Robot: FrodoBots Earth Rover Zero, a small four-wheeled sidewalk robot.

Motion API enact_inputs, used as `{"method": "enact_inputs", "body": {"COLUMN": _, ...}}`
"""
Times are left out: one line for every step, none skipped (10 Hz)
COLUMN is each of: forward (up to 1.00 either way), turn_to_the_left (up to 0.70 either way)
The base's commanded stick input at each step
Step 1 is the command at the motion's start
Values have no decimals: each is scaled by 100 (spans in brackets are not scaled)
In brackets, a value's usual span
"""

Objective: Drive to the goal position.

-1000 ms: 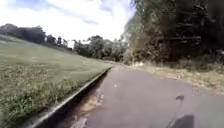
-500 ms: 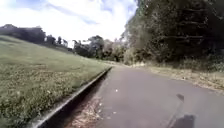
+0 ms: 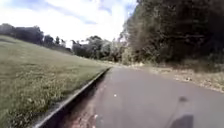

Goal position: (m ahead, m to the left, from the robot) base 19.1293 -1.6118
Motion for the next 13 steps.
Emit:
{"method": "enact_inputs", "body": {"forward": 70, "turn_to_the_left": 0}}
{"method": "enact_inputs", "body": {"forward": 70, "turn_to_the_left": 0}}
{"method": "enact_inputs", "body": {"forward": 70, "turn_to_the_left": -3}}
{"method": "enact_inputs", "body": {"forward": 70, "turn_to_the_left": -5}}
{"method": "enact_inputs", "body": {"forward": 70, "turn_to_the_left": -7}}
{"method": "enact_inputs", "body": {"forward": 70, "turn_to_the_left": -10}}
{"method": "enact_inputs", "body": {"forward": 70, "turn_to_the_left": -10}}
{"method": "enact_inputs", "body": {"forward": 70, "turn_to_the_left": -8}}
{"method": "enact_inputs", "body": {"forward": 70, "turn_to_the_left": -9}}
{"method": "enact_inputs", "body": {"forward": 70, "turn_to_the_left": -11}}
{"method": "enact_inputs", "body": {"forward": 70, "turn_to_the_left": -14}}
{"method": "enact_inputs", "body": {"forward": 70, "turn_to_the_left": -16}}
{"method": "enact_inputs", "body": {"forward": 70, "turn_to_the_left": -18}}
